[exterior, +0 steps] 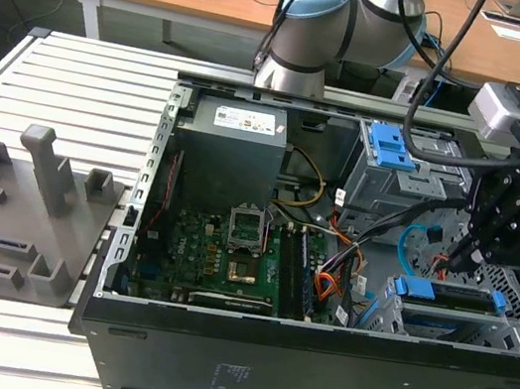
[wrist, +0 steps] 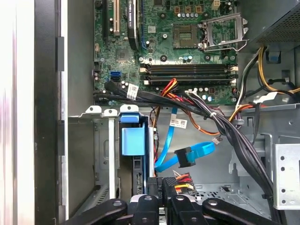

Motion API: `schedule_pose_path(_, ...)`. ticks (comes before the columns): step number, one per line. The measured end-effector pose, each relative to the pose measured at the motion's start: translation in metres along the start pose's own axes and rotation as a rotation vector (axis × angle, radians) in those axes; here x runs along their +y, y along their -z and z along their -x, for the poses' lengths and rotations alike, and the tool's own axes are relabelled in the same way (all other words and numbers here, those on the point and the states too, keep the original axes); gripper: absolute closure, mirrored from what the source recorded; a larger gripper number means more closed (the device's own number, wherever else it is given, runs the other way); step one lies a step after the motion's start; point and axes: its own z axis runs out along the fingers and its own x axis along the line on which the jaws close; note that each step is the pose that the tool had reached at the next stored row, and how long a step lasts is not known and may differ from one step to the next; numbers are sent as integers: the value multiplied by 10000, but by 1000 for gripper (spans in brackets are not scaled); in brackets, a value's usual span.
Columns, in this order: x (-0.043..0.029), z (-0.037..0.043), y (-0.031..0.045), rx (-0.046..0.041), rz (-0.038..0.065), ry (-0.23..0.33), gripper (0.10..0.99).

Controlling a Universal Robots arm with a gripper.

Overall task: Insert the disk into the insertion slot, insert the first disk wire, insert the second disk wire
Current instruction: 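Insert the first disk wire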

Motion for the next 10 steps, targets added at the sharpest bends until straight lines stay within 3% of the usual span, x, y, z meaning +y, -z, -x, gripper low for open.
schedule_pose_path(7, -3, -155, -5, 0, 0, -1, 918)
schedule_pose_path(10, -13, -168, -6, -1, 0, -1, 918)
